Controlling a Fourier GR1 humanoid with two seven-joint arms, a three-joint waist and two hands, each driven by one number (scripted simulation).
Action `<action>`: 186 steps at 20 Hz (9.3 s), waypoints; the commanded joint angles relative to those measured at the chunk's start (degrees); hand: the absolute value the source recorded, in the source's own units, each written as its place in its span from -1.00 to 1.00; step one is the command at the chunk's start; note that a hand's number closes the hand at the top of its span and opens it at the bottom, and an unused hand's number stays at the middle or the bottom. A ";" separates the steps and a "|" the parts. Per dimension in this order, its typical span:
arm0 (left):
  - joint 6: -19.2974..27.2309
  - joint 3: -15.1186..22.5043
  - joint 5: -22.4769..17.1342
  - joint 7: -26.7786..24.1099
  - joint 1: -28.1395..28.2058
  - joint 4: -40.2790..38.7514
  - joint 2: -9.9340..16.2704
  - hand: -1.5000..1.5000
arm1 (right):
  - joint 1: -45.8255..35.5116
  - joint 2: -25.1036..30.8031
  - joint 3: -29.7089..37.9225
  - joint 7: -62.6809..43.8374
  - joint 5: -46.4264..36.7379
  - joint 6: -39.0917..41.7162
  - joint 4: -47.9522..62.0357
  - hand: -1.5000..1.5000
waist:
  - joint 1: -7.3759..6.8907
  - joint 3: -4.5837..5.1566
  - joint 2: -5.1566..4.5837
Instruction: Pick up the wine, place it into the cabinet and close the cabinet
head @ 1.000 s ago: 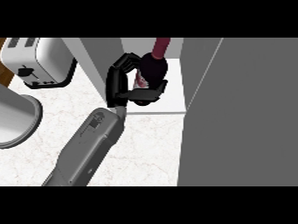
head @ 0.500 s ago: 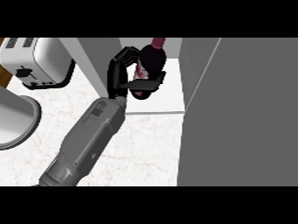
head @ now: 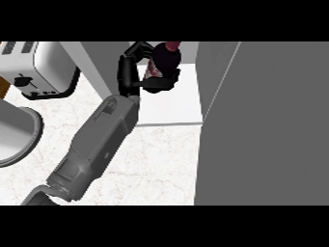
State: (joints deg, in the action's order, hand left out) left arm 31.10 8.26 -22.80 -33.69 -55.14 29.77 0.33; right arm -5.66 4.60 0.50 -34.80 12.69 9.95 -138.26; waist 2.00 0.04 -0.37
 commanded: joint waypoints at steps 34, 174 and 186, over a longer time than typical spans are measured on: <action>-5.83 -11.28 -4.24 -10.46 -7.96 -23.49 1.68 -1.00 | 3.31 -1.34 -3.04 1.23 2.27 1.45 -4.75 -1.00 | 1.97 0.02 -0.91; -15.85 1.05 -28.79 -0.48 83.54 93.13 46.66 -1.00 | 6.58 -4.56 -57.53 -7.96 -15.16 -12.43 -5.84 1.00 | -2.07 0.08 1.23; -22.45 -3.91 -33.45 3.31 82.32 90.15 46.85 -1.00 | -13.17 -4.30 -57.71 -6.86 -21.98 -28.95 5.19 1.00 | -3.05 0.15 0.75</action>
State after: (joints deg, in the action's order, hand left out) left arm 10.19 7.17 -54.00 -32.60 27.44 120.03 46.02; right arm -10.64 6.70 -49.93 -41.20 -6.28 -13.35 -137.13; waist -0.76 0.20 0.47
